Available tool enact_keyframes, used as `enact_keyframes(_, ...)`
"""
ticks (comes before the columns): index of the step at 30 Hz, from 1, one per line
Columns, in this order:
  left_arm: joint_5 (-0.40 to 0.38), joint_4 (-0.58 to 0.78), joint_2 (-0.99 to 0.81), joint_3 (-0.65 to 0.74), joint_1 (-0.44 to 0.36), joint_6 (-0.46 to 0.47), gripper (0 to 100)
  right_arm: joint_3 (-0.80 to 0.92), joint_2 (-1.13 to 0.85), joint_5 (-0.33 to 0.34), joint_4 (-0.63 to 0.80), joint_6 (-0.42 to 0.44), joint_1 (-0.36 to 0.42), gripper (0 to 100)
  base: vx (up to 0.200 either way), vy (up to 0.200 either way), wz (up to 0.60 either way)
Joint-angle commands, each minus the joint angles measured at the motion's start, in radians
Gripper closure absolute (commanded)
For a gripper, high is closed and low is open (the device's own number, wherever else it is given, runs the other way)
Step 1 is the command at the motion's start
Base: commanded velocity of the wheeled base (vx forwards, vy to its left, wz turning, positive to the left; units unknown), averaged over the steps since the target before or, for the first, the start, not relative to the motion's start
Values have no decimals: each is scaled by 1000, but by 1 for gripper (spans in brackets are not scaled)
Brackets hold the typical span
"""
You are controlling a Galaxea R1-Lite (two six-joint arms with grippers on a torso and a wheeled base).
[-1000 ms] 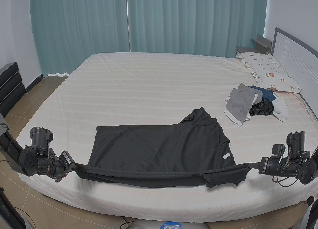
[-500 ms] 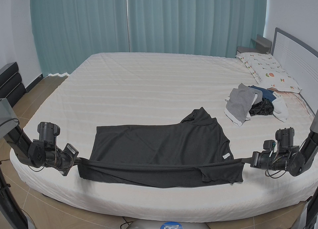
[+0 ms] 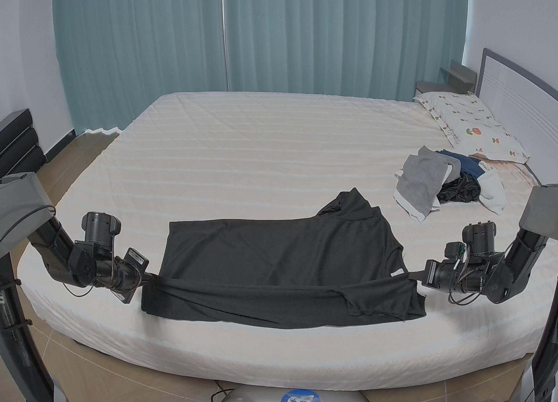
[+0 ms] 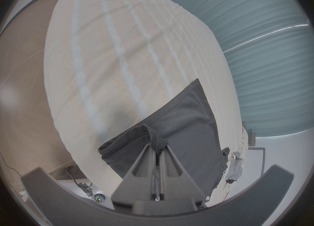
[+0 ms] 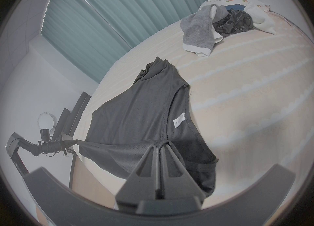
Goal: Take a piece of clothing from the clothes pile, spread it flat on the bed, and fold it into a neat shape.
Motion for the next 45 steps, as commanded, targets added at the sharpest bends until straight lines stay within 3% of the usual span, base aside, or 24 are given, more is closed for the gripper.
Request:
enact_keyframes(1,0,1,26,-20,-3,-4,100,-24,51,-10,-13,3,13,100,0,0,0)
enact_keyframes(5,23,1,35,-28,-4,-5,100,-59,97,-85,-62,20,11,100,0,0,0)
enact_keyframes(12,37,2,38,-25,-15,-4,100,-39,85,-89,-172,106,0,100,0,0,0)
enact_keyframes(24,37,10,-59,-5,-15,-8,100,10,60,-86,-217,107,-15,100,0,0,0)
enact_keyframes(45,63,-1,73,-66,-26,-12,100,-94,221,-93,-221,106,9,100,0,0,0)
